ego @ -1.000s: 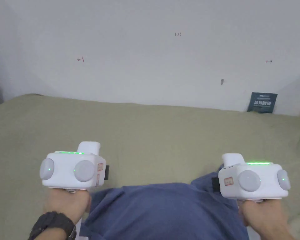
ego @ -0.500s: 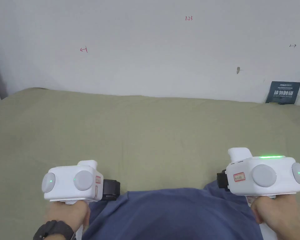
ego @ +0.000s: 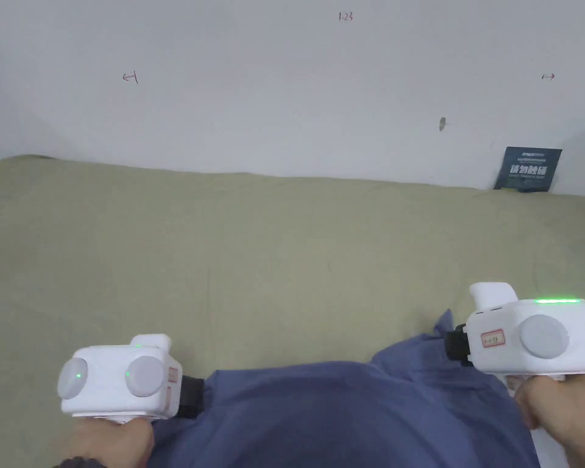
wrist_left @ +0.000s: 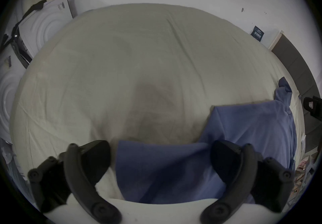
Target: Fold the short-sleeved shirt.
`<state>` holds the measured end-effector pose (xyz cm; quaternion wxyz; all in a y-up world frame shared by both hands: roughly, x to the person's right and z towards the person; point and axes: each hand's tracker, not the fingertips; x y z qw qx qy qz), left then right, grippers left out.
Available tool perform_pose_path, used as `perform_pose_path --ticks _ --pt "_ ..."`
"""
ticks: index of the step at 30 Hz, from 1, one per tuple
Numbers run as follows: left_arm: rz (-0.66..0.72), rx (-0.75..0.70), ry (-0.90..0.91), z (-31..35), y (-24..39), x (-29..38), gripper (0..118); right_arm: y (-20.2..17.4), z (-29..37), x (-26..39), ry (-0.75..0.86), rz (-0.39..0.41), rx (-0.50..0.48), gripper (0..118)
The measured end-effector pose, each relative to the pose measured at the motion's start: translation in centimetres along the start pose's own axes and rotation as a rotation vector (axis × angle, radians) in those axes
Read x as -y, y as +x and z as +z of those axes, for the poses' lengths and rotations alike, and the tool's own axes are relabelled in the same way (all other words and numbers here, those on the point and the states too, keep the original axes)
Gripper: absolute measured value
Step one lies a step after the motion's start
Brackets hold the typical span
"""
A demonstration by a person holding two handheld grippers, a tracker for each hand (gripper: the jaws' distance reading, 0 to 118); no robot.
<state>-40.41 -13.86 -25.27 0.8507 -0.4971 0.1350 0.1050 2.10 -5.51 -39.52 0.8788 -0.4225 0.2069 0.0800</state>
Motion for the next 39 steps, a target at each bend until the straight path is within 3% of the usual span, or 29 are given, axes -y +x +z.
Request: perform_pose_path --ticks 1,7,11,13,14,18,21,22,23,24,28,34,39 --pt "-0.026 0.009 0.019 0.7 -0.3 -0.2 1 0.1 0.1 -0.1 -0.004 0.0 0.022 0" --pt "0.031 0.111 0.023 2.3 -2.5 1.1 1 2.0 -2.6 -1.4 -0.028 0.019 0.069 4" --pt "0.027 0.109 0.046 3.2 -1.7 0.5 1 2.4 -5.8 -3.0 -0.086 0.1 0.019 31" --pt "0.018 0.1 0.043 3.1 -1.2 0.2 1 2.6 -7.7 -3.7 -0.118 0.086 0.023 72" --pt "0.019 0.1 0.044 3.1 -1.1 0.3 1 2.6 -8.4 -4.0 -0.124 0.083 0.029 74" --pt "0.04 0.102 0.044 2.9 -0.8 0.7 1 2.9 -11.5 -4.5 -0.152 0.005 -0.015 74" --pt "0.035 0.099 0.047 2.6 -0.8 0.6 1 2.6 -12.7 -3.9 -0.179 0.01 -0.003 74" --pt "0.031 0.1 0.048 2.7 -0.7 0.6 1 2.5 -11.9 -3.9 -0.158 0.003 0.007 57" --pt "0.03 0.105 0.056 3.0 -0.8 0.6 1 2.6 -11.4 -4.1 -0.153 -0.041 -0.017 15" --pt "0.032 0.112 0.064 3.1 -1.0 0.5 1 2.7 -10.8 -4.3 -0.147 -0.077 -0.05 7" --pt "0.063 0.146 0.087 3.7 -1.6 0.0 1 1.9 -8.2 -4.1 -0.063 0.033 -0.022 7" --pt "0.039 0.186 0.179 5.9 -0.9 -2.2 1 2.4 -3.5 -5.3 0.102 -0.078 -0.122 7" --pt "0.011 0.181 0.21 6.8 -0.2 -3.8 1 1.1 -0.7 -6.1 0.126 -0.001 -0.09 7"
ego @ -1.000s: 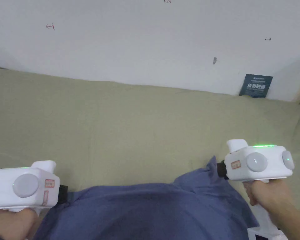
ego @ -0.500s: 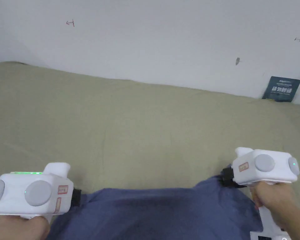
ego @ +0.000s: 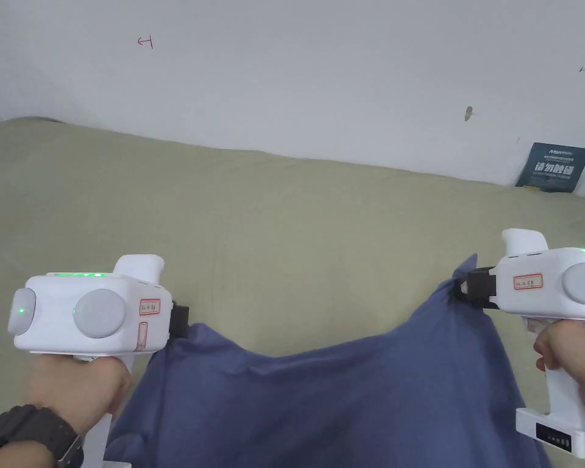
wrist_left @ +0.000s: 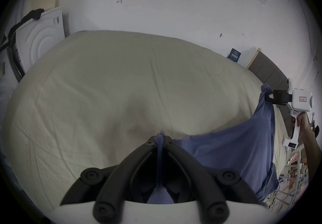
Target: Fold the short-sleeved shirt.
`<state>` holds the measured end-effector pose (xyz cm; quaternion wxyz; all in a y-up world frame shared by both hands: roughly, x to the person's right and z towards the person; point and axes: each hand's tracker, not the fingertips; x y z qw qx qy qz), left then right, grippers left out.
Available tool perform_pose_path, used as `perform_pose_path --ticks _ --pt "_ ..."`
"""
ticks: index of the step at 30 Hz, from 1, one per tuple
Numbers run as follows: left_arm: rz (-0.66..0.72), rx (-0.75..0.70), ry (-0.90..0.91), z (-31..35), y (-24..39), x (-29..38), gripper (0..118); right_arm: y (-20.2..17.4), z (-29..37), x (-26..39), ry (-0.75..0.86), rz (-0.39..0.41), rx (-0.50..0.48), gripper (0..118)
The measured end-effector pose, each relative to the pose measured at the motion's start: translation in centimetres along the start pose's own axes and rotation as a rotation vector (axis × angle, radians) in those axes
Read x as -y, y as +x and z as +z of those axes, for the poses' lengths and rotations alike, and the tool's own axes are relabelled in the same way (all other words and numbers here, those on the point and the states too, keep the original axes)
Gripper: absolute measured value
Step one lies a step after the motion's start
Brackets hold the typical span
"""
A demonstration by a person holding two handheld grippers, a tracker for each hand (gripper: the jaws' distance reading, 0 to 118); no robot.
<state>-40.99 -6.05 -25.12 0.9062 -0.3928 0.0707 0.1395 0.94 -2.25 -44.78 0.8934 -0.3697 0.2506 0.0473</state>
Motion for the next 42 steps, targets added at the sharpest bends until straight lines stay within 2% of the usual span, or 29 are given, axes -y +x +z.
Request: perform_pose_path --ticks 7,9,12,17,20,22,29,36,42 --pt "-0.011 0.013 0.053 1.6 -0.2 -2.7 1 -0.5 3.6 -2.0 0.107 0.017 0.021 7" --pt "-0.029 -0.007 0.078 2.2 -0.1 -3.9 1 -0.4 4.6 -3.0 0.144 -0.01 0.021 7" --pt "-0.05 -0.013 0.107 3.5 0.0 -5.3 1 -0.4 5.9 -4.1 0.137 -0.027 0.051 7" --pt "-0.143 -0.057 0.115 5.2 0.4 -5.2 1 -0.9 8.5 -3.3 0.114 -0.001 0.081 7" --pt "-0.185 -0.044 0.1 6.5 0.3 -3.1 1 -1.4 10.1 -1.4 0.067 0.051 0.12 7" --pt "-0.211 -0.01 0.083 7.8 0.3 -1.0 1 -1.7 11.5 0.4 0.035 0.083 0.104 7" --pt "-0.255 -0.005 0.022 11.8 -0.6 6.0 1 -2.7 16.9 7.6 -0.064 0.127 0.101 7" --pt "-0.231 0.004 -0.025 14.6 -0.9 11.6 1 -2.7 20.2 14.7 -0.141 0.085 0.129 7" --pt "-0.21 0.007 -0.079 14.8 -0.9 15.0 3 -2.0 20.8 19.8 -0.192 0.009 0.162 9"
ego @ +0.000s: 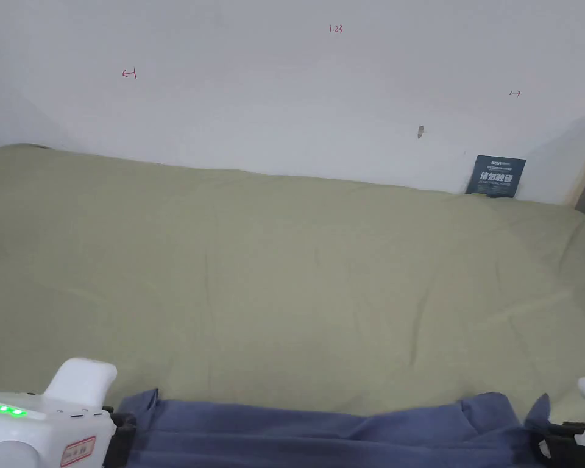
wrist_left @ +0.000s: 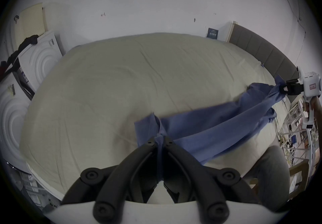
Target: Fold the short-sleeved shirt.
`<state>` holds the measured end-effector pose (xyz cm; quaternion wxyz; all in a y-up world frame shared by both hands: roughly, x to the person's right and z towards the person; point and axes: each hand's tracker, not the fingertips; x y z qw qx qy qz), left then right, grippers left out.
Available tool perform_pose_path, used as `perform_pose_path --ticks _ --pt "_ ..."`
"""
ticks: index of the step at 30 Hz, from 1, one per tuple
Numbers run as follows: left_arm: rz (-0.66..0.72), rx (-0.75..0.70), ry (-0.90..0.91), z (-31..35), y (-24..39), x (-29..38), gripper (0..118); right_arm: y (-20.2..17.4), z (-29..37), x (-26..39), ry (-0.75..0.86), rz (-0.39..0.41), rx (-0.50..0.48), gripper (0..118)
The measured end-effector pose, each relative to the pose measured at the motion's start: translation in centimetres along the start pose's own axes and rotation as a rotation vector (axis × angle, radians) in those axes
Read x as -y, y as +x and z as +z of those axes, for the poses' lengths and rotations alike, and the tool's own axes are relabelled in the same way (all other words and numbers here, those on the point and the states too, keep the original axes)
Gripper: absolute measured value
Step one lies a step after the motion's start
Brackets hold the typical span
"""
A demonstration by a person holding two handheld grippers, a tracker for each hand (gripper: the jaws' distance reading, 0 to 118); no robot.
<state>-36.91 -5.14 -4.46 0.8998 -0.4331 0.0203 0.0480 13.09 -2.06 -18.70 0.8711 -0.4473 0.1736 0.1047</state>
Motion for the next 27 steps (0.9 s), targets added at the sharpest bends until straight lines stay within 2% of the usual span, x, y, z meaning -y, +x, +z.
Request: perform_pose_path --ticks 1,2,3,4,5,8,11,12,13,14,15,17,18,23,26,27 --pt "0.008 -0.005 -0.028 -0.4 0.0 0.3 11 0.2 -0.5 0.4 -0.02 -0.014 0.006 16" --pt "0.032 -0.003 -0.066 -0.8 0.0 0.6 31 0.4 -1.0 0.7 -0.056 -0.04 -0.003 30" --pt "0.061 -0.023 -0.065 -0.9 -0.1 0.9 70 0.5 -1.2 1.0 -0.087 -0.055 -0.001 51" --pt "0.072 -0.023 -0.065 -0.9 -0.4 1.4 110 0.8 -1.3 1.6 -0.095 -0.039 0.024 66" --pt "0.114 -0.015 -0.025 -0.4 -0.6 1.9 113 0.8 -1.0 2.0 -0.074 -0.037 0.035 66" --pt "0.211 0.016 0.087 2.1 -1.8 2.1 113 1.0 1.2 2.4 -0.015 -0.063 0.003 69" --pt "0.198 0.038 0.139 3.5 -1.9 0.9 111 0.1 3.0 1.1 0.042 -0.067 -0.047 69" --pt "0.184 0.062 0.137 3.7 -1.8 0.3 103 -1.0 3.8 0.7 0.063 -0.054 -0.059 68" --pt "0.167 0.084 0.128 3.7 -1.8 -0.2 68 -1.8 4.2 0.3 0.077 -0.033 -0.084 51" --pt "0.147 0.103 0.127 3.9 -1.6 -0.6 11 -2.6 4.6 0.1 0.088 -0.004 -0.117 11" --pt "0.108 0.096 0.135 4.0 -1.0 -0.8 0 -3.8 5.0 -0.2 0.097 0.038 -0.149 0" --pt "0.016 0.014 0.164 3.8 -0.4 -0.7 0 -6.1 5.1 -0.2 0.152 0.098 -0.158 0" --pt "0.004 0.05 0.146 3.5 -0.7 -0.7 0 -7.2 5.1 0.0 0.115 0.112 -0.176 0" --pt "0.04 0.05 0.107 2.7 -2.0 0.3 0 -11.4 4.0 0.6 0.105 0.138 -0.276 0" --pt "0.137 0.107 0.076 0.9 -4.8 1.1 0 -12.9 2.4 0.8 0.089 0.148 -0.288 0" --pt "0.154 0.166 0.047 0.4 -5.1 1.3 0 -13.3 1.8 0.8 0.082 0.149 -0.292 0"
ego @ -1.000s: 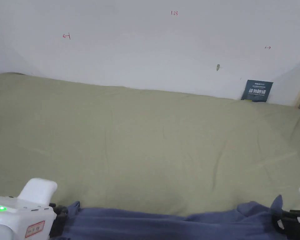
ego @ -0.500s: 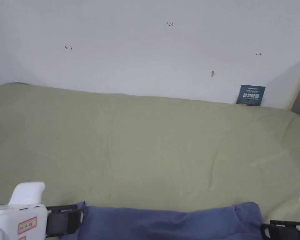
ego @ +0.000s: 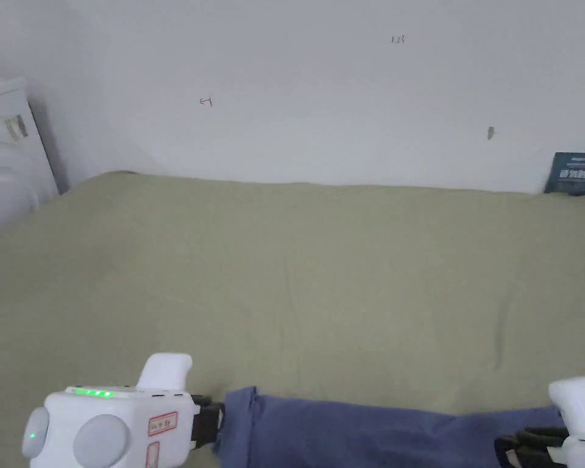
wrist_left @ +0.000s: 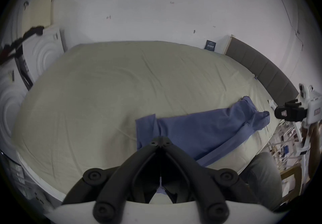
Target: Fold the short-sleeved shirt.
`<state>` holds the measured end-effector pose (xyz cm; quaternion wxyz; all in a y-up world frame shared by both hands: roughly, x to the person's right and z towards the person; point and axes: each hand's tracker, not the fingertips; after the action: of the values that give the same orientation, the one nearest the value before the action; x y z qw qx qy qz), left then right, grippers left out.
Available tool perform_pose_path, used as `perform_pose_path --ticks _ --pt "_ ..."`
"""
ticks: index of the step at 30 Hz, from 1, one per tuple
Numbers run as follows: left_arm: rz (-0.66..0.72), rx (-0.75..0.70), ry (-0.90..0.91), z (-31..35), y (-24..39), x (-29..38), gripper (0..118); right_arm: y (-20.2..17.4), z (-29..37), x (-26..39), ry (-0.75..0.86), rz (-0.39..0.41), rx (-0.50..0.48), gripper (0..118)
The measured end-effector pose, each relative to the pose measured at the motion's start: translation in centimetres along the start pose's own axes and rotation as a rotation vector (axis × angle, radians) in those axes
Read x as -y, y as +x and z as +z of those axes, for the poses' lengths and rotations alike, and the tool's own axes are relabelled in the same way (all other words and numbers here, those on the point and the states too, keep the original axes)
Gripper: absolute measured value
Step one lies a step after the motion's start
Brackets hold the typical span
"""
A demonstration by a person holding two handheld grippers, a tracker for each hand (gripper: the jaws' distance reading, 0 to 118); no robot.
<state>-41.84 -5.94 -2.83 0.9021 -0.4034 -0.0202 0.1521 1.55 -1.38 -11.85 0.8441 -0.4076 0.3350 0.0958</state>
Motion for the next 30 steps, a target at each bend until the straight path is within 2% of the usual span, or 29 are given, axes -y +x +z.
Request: perform_pose_path --ticks 1,4,5,6,8,9,12,15,18,20,23,26,27,28,29,30 --pt "0.064 0.001 -0.026 -0.9 -0.8 0.2 0 -0.2 -0.6 -0.1 -0.01 -0.006 -0.011 0" --pt "0.009 0.004 -0.034 -3.0 -1.6 0.4 0 -0.6 -1.7 0.4 -0.018 -0.03 -0.03 0" --pt "0.004 0.011 -0.025 -3.5 -1.6 0.5 3 -0.6 -1.9 0.2 -0.022 -0.038 -0.033 0" --pt "0.0 0.042 -0.06 -4.0 -1.6 0.4 14 -0.7 -2.0 0.3 -0.025 -0.044 -0.034 0" --pt "0.058 0.104 -0.099 -5.4 -1.8 0.3 92 -0.8 -1.9 0.4 -0.032 -0.042 -0.032 0" --pt "0.062 0.116 -0.127 -6.0 -1.8 0.3 118 -0.7 -1.8 0.1 -0.036 -0.038 -0.033 0" --pt "0.114 0.266 -0.087 -6.6 -2.3 0.1 118 -0.8 -1.2 0.4 -0.037 -0.024 -0.026 0" --pt "0.196 0.316 -0.13 -8.6 -2.7 0.5 118 -0.5 -0.5 0.1 -0.023 -0.043 -0.046 0" --pt "0.212 0.327 -0.011 -9.8 -3.4 1.5 118 -0.1 -0.1 0.1 0.002 -0.063 -0.052 0" --pt "0.352 0.392 0.012 -10.1 -4.0 1.5 118 0.3 -0.1 0.2 0.007 -0.078 -0.056 0" --pt "0.481 0.485 0.035 -10.4 -4.8 1.8 118 0.7 -0.3 0.5 0.013 -0.088 -0.058 0" --pt "0.467 0.478 0.021 -10.1 -5.0 1.8 116 1.2 -0.3 0.8 0.013 -0.103 -0.054 0" --pt "0.444 0.493 0.008 -9.9 -5.4 1.7 101 1.5 -0.2 1.0 0.016 -0.115 -0.063 0" --pt "0.441 0.471 -0.022 -9.9 -5.4 1.8 21 1.7 -0.2 1.1 0.017 -0.12 -0.07 0" --pt "0.37 0.394 -0.079 -9.9 -5.1 1.9 9 2.0 -0.1 1.2 0.02 -0.122 -0.066 0" --pt "0.333 0.366 -0.069 -9.4 -4.7 1.8 9 2.2 0.0 1.3 0.027 -0.122 -0.056 0"
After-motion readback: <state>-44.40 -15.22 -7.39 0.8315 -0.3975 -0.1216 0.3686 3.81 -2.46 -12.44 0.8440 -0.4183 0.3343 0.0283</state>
